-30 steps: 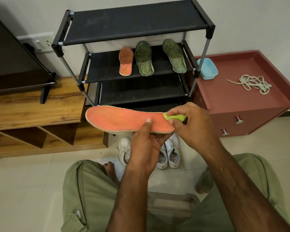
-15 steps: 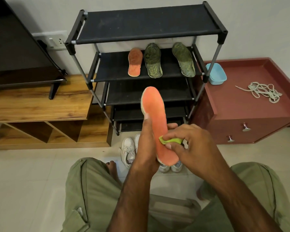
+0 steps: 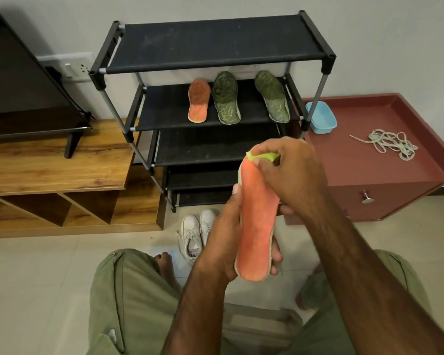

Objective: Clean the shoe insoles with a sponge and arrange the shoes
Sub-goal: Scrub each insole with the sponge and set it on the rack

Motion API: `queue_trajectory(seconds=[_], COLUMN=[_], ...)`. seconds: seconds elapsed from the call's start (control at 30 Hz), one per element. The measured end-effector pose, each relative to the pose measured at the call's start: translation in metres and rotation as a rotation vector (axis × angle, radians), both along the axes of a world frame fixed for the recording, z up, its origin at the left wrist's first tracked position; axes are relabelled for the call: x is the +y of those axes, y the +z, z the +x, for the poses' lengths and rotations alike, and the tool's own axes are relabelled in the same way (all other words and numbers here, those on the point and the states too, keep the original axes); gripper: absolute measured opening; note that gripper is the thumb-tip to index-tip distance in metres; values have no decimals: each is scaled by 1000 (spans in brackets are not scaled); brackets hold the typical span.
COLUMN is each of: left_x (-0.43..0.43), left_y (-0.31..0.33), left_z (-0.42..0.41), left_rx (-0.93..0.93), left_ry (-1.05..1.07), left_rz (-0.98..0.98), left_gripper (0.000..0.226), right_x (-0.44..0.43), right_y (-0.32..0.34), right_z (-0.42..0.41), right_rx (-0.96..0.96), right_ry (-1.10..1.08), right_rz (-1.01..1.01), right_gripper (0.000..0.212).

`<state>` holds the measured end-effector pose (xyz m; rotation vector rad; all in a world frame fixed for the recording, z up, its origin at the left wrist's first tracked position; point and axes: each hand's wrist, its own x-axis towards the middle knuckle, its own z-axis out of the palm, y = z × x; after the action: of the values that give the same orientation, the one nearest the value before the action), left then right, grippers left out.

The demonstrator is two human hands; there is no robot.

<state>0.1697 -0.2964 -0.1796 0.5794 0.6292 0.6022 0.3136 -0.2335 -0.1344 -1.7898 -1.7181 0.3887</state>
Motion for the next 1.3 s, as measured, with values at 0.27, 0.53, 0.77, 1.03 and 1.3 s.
queue_trajectory(seconds=[0.27,0.53,0.77,1.03,1.3], left_x=[14,64,193,348,424], left_y=[-13,-4,10,-12,-60], left_z=[-17,-51,-99,-137,-155], left_rx=[190,392,747,984,1254], left_ry=[365,628,715,730,638], left_rz=[72,89,261,260,261], left_gripper=[40,18,17,2,29], right_x=[-40,24,162,324,389], right_y=[-30,-45,-40,-63,-103], right_z=[-13,-56,-103,-160,-184], right_rx=[344,600,654,730,635], right_ry=[71,163,178,90,102], right_rz=[-116,-147,-106,-246,-336], right_gripper=[15,21,12,19,27])
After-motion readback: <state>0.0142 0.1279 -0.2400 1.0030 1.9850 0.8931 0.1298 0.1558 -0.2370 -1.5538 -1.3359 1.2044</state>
